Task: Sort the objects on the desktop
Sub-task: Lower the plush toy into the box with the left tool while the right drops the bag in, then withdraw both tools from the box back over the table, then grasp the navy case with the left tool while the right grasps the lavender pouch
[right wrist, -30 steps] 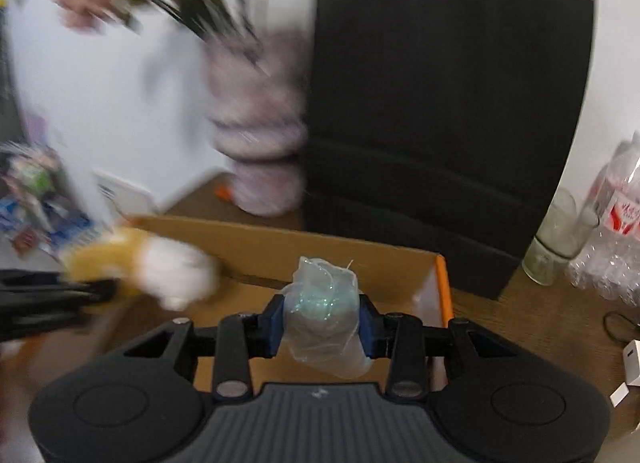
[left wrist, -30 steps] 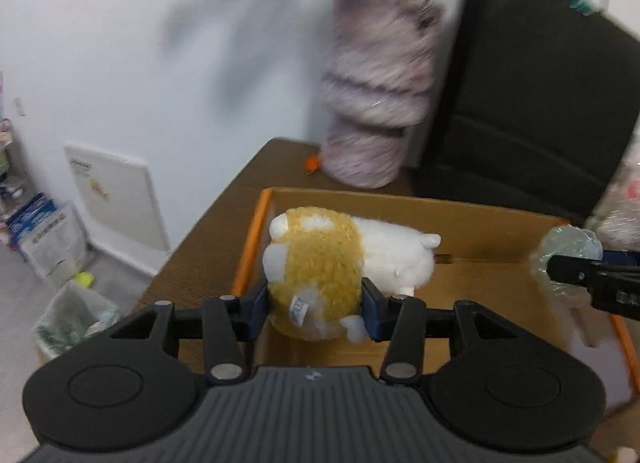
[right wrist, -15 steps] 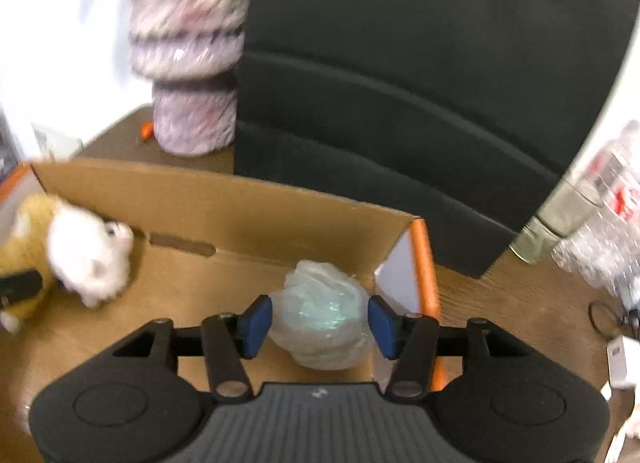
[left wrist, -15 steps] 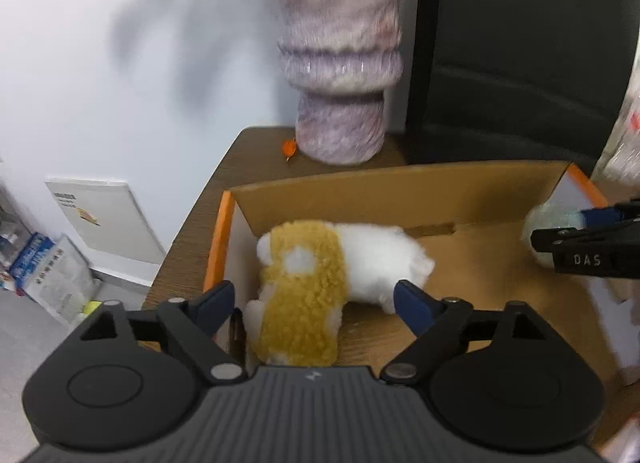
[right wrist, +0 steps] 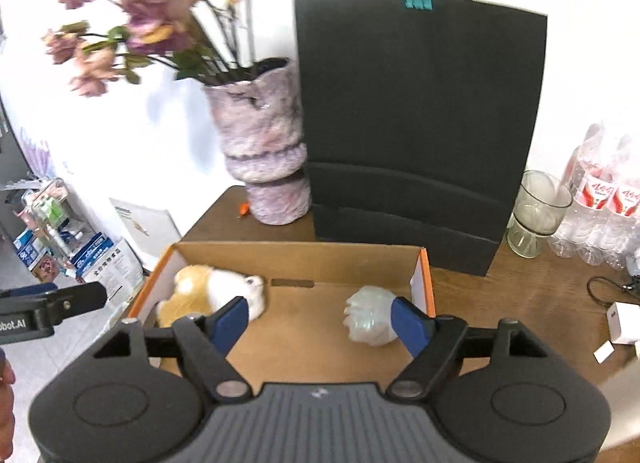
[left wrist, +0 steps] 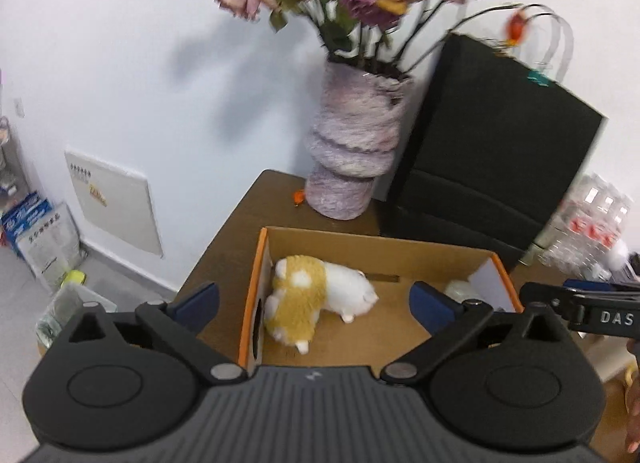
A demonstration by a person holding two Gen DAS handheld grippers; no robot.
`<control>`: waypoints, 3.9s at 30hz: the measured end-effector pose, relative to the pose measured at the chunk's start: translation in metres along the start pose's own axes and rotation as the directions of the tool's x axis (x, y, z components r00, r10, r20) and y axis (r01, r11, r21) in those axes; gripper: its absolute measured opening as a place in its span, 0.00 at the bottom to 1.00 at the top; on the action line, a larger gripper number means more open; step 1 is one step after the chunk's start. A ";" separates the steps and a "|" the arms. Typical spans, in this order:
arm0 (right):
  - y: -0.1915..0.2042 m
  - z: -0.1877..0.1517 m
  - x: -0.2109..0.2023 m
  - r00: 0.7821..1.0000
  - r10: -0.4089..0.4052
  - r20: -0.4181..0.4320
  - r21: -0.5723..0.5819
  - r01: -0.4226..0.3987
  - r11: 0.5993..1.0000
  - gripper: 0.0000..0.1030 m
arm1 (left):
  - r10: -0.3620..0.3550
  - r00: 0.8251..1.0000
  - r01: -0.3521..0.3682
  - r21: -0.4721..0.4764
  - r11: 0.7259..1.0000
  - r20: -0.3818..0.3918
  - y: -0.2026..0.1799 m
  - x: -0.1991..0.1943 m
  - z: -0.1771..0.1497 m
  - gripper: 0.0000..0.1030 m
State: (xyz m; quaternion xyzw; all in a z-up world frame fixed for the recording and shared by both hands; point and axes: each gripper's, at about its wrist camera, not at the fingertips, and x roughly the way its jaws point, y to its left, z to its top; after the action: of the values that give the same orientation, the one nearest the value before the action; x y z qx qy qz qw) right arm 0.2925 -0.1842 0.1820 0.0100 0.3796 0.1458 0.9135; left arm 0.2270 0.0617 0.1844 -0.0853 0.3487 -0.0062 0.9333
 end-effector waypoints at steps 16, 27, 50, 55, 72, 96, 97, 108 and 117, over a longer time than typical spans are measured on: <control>0.056 -0.197 -0.103 0.929 0.088 0.360 -0.061 -0.070 0.996 0.82 | -0.083 0.972 0.049 0.154 0.987 0.222 -0.002 -0.116 -0.176 1.00; 0.068 -0.321 -0.134 0.944 0.025 0.329 -0.102 0.009 0.995 0.81 | -0.039 0.993 0.030 0.084 0.996 0.114 0.012 -0.130 -0.293 1.00; 0.021 -0.353 -0.160 0.936 -0.082 0.342 -0.029 0.097 0.995 0.92 | -0.087 0.992 0.078 0.100 0.992 0.092 0.026 -0.122 -0.299 1.00; 0.006 -0.316 -0.140 0.926 -0.077 0.369 0.006 0.081 0.997 0.90 | -0.114 0.991 0.103 0.142 0.984 0.066 0.002 -0.095 -0.274 1.00; -0.043 -0.266 -0.068 0.918 -0.010 0.396 0.114 -0.038 0.993 0.09 | -0.228 0.971 0.226 -0.028 0.974 -0.067 -0.045 -0.005 -0.228 0.71; -0.030 -0.273 -0.084 0.902 0.019 0.432 0.045 -0.042 0.998 0.11 | 0.021 0.999 -0.016 0.136 0.991 -0.031 -0.100 0.010 -0.214 0.82; -0.031 -0.274 -0.083 0.903 0.026 0.430 0.047 -0.050 0.998 0.11 | 0.009 1.000 -0.008 0.139 0.990 -0.011 -0.097 0.009 -0.218 0.79; 0.019 -0.287 -0.093 0.907 0.304 0.290 -0.272 -0.227 0.935 0.09 | -0.021 1.000 0.014 0.310 0.950 0.018 -0.020 -0.081 -0.255 0.17; 0.068 -0.338 -0.114 0.925 0.380 0.018 -0.419 -0.338 0.843 0.66 | -0.081 0.997 0.076 0.312 0.947 0.003 0.010 -0.084 -0.260 0.89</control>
State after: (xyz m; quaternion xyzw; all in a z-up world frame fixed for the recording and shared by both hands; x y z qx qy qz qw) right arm -0.0362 -0.1817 0.0289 -0.1025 0.2858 0.3895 0.8696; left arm -0.0060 0.0369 0.0443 0.0490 0.3323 -0.0976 0.9368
